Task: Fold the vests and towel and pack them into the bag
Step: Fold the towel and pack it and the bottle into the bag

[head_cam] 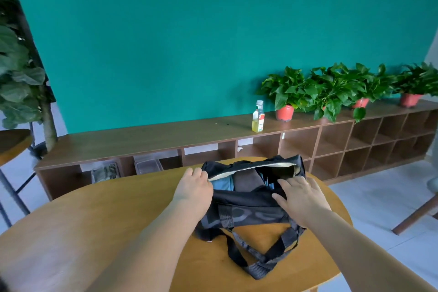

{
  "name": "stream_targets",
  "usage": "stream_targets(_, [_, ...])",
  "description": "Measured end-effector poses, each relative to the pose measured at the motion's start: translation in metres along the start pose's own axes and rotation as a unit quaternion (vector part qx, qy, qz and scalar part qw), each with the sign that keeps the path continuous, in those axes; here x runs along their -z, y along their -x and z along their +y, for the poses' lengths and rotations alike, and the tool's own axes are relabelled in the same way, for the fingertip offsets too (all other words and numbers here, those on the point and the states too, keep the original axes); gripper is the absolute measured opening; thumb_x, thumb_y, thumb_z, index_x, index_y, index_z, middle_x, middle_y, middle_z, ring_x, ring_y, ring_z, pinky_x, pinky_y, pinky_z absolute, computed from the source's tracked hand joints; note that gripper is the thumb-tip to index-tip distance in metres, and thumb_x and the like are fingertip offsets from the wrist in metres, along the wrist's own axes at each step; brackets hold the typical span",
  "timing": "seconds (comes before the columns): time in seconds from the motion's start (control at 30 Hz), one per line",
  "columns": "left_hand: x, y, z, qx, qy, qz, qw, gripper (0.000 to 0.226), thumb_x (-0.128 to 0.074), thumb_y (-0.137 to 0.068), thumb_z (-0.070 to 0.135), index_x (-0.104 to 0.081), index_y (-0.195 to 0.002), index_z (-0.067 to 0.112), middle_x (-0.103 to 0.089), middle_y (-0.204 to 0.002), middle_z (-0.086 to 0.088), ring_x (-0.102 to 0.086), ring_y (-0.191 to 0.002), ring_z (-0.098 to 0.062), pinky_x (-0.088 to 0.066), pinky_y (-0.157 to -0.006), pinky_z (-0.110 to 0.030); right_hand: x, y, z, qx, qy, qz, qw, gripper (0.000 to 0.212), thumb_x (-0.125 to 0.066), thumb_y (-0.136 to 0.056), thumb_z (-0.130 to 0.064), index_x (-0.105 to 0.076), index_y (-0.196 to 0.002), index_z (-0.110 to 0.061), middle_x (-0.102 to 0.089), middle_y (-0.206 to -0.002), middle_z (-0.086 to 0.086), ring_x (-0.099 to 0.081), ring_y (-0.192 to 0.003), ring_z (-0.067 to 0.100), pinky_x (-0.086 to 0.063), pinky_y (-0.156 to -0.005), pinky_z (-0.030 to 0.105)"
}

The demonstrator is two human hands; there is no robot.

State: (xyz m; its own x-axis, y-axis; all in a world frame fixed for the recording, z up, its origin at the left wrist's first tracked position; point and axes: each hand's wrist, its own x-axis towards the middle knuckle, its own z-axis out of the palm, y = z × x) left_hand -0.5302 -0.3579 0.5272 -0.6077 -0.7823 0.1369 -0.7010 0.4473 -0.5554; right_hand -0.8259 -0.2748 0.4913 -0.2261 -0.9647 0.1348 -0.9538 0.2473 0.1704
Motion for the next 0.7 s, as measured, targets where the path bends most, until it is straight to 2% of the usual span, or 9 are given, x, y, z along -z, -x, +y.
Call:
stream_targets(0.1, [-0.010,0.025,-0.022,0.039,0.008,-0.021,0.999,0.039,-0.057,-0.101,0.027,-0.059,-0.137,0.014,-0.056,-0.128,-0.008,-0.047,-0.118,-0.029,-0.036,-0.103,-0.044,0.014,0.006,-0.017,0.013,0.010,0.006,1.000,0.059,-0.024,-0.106,-0.065,-0.049,-0.147,-0.032,-0.055,-0.139,-0.007,-0.044,-0.137,0.019,-0.032,-0.118,0.041])
stream_targets(0.2, [-0.017,0.053,-0.048,0.070,0.013,-0.035,0.997,0.044,-0.059,-0.101,0.034,-0.058,-0.140,0.015,-0.058,-0.131,-0.008,-0.049,-0.121,-0.029,-0.036,-0.105,-0.044,0.028,0.010,-0.046,0.045,0.013,0.014,0.999,0.053,-0.026,-0.107,-0.062,-0.057,-0.136,-0.032,-0.057,-0.132,-0.006,-0.048,-0.131,0.019,-0.035,-0.115,0.038])
stream_targets(0.53, [-0.034,0.135,-0.124,0.199,0.037,-0.125,0.971,0.040,-0.064,-0.096,0.029,-0.062,-0.134,0.019,-0.062,-0.128,-0.007,-0.057,-0.118,-0.027,-0.035,-0.104,-0.042,0.069,0.004,-0.139,0.148,-0.001,0.094,0.985,0.045,-0.030,-0.108,-0.057,-0.062,-0.120,-0.028,-0.062,-0.119,-0.005,-0.053,-0.116,0.019,-0.042,-0.107,0.034])
stream_targets(0.63, [-0.042,0.157,-0.139,0.217,0.061,-0.119,0.967,0.037,-0.065,-0.095,0.027,-0.064,-0.132,0.020,-0.058,-0.127,-0.007,-0.055,-0.118,-0.027,-0.038,-0.101,-0.042,0.084,0.010,-0.168,0.152,0.024,0.084,0.984,0.039,-0.031,-0.107,-0.047,-0.064,-0.114,-0.026,-0.063,-0.116,-0.003,-0.052,-0.115,0.022,-0.043,-0.101,0.037])
stream_targets(0.7, [-0.052,0.169,-0.146,0.216,0.101,-0.091,0.967,0.032,-0.062,-0.097,0.027,-0.065,-0.128,0.021,-0.053,-0.126,-0.007,-0.052,-0.117,-0.028,-0.042,-0.099,-0.042,0.090,0.012,-0.182,0.155,0.076,0.065,0.983,0.030,-0.039,-0.106,-0.035,-0.067,-0.111,-0.025,-0.061,-0.113,-0.001,-0.050,-0.113,0.026,-0.045,-0.097,0.039])
